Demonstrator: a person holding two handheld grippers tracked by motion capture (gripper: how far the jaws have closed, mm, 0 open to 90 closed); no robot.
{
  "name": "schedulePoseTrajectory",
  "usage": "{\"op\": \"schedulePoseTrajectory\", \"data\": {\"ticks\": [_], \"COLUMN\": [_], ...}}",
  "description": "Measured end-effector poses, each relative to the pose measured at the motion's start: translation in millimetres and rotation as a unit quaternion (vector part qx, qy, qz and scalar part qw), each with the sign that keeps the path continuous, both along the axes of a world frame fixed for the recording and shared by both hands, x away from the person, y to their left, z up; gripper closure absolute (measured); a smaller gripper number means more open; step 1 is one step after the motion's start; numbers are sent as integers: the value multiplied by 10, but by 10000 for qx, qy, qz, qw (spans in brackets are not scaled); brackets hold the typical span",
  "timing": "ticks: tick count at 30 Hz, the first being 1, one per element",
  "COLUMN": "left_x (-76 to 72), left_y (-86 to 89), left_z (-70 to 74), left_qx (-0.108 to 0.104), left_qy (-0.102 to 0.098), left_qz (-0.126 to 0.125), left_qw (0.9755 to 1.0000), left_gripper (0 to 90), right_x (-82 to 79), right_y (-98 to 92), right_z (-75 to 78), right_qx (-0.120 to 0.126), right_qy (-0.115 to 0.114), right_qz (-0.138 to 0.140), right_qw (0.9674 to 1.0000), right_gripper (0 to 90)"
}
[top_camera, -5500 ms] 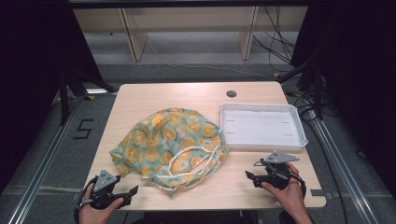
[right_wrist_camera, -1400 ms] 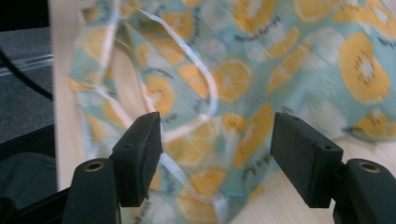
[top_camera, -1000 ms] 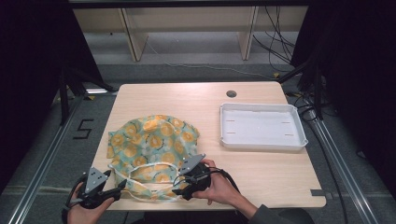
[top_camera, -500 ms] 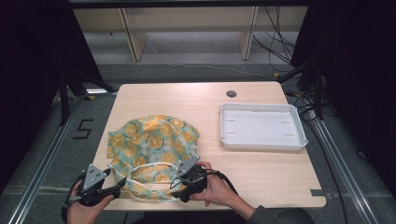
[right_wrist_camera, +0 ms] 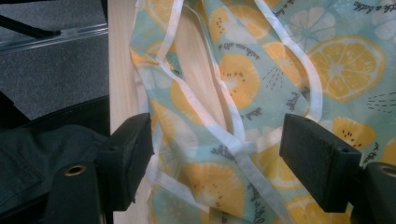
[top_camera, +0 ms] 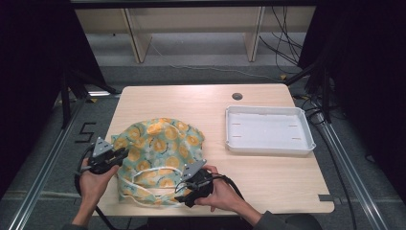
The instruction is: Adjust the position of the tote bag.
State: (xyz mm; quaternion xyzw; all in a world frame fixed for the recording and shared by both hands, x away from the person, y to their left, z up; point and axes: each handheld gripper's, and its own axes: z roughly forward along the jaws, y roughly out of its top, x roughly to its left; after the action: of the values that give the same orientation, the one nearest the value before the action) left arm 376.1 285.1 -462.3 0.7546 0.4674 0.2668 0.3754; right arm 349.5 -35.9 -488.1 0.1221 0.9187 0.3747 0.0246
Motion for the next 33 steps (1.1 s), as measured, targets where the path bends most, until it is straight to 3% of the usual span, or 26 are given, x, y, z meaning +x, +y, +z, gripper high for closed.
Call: {"op": "schedulePoseTrajectory", "data": {"ticks": [1,3,4,5,6,7,12,14,16,17,18,21,22,23,25,26,28,29,30,32,33], "left_x": [43,117,155,155,220,258,412,504,552,571,587,639,655,674,690,714,727,732,739,759,767], "left_y": [-29,-54,-85,-85,-116,-144,-180,-199,-206,-224,-222,-294,-293,-325,-336,-402,-438,-424,-467,-471,-453], "left_z": [-13,-6,-13,-13,3,-3,27,18,10,-2,-5,-60,-59,-79,-83,-103,-100,-79,-91,-92,-82], "left_qx": [-64,81,23,23,155,37,82,-48,-23,-37,121,52,192,73,129,-16,-52,118,-17,-29,133], "left_qy": [-63,-10,-20,-20,16,-3,16,15,72,87,172,191,258,222,255,203,192,263,179,191,251], "left_qz": [54,0,7,7,-45,-39,-2,35,-1,14,-93,-102,-182,-141,-186,-164,-188,-318,-201,-247,-309], "left_qw": [9999,10000,10000,10000,9999,10000,10000,10000,10000,10000,9997,9998,9993,9996,9994,9997,9996,9991,9996,9995,9991], "left_gripper": [854,896,897,898,898,898,898,898,898,898,898,898,898,898,898,897,897,897,896,896,896], "right_x": [0,11,11,11,3,3,2,-3,-8,-17,-18,-2,-2,0,-1,-3,0,-5,-8,1,5], "right_y": [-1,-6,-7,-7,-14,-16,-16,-19,-28,-30,-34,-47,-49,-52,-53,-55,-58,-61,-66,-71,-76], "right_z": [1,9,9,9,11,13,8,8,11,12,13,16,15,15,11,13,13,14,15,13,16], "right_qx": [13,19,24,24,36,32,60,69,43,61,58,46,46,46,60,70,93,93,78,75,65], "right_qy": [-3,-100,-120,-120,-6,-12,-42,-27,-18,35,63,-3,-7,-6,-9,28,10,27,56,2,-2], "right_qz": [7,61,44,44,0,-1,50,58,-34,-55,-63,-25,-30,-31,-49,-45,-44,-58,-97,-72,-60], "right_qw": [10000,9999,9999,9999,10000,10000,10000,10000,10000,10000,9999,10000,10000,10000,10000,10000,9999,9999,9999,9999,10000], "right_gripper": [267,267,267,267,268,267,267,267,267,267,267,267,267,267,267,267,267,267,267,267,267]}}
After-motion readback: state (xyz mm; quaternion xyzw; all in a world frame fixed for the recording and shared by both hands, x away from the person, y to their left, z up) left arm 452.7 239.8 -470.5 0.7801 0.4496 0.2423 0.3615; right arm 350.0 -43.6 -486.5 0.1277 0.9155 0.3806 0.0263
